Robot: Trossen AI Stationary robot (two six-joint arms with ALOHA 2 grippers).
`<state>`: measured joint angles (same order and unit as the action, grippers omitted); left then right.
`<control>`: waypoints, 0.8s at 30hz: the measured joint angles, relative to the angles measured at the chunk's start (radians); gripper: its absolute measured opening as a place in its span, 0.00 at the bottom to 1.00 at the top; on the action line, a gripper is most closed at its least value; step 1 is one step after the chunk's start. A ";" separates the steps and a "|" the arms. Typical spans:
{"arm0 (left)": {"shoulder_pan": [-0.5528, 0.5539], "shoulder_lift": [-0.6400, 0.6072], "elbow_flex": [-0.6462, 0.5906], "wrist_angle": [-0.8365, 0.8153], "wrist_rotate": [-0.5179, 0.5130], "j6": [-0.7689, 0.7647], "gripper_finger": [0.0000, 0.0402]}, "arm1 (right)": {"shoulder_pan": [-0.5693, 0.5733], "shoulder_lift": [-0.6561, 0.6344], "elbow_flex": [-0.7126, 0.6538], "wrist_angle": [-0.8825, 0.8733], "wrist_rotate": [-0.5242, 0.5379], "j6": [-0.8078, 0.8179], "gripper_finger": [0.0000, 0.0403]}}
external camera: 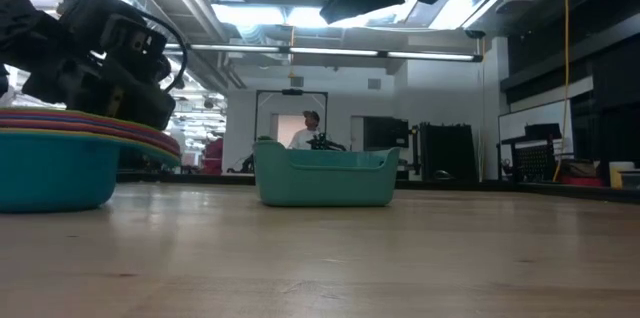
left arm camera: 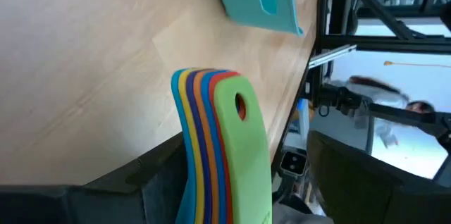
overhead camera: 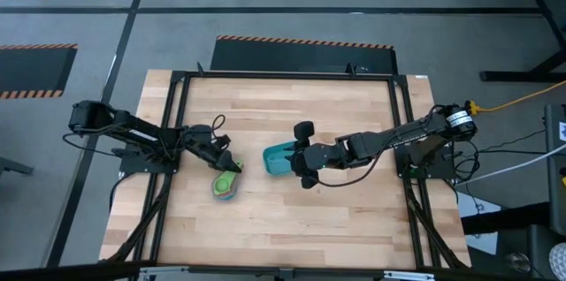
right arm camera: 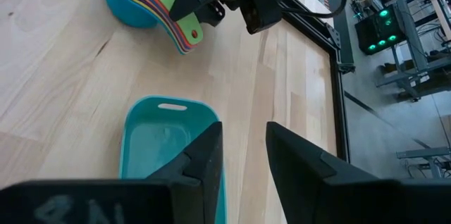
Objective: Nest measuring cups in basket
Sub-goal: Put the stacked measuring cups into the green bin
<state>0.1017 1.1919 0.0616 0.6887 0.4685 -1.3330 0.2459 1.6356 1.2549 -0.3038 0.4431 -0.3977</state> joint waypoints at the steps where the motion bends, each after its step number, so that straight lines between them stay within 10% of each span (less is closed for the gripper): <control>1: 0.000 0.000 0.000 -0.001 0.005 0.000 0.68 | 0.000 0.000 0.000 0.000 0.000 0.000 0.29; 24: 0.000 0.000 0.000 -0.001 0.023 0.000 0.45 | 0.000 0.000 0.000 0.000 0.000 0.000 0.29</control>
<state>0.1016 1.1919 0.0616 0.6880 0.4919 -1.3331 0.2459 1.6360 1.2546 -0.3038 0.4431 -0.3977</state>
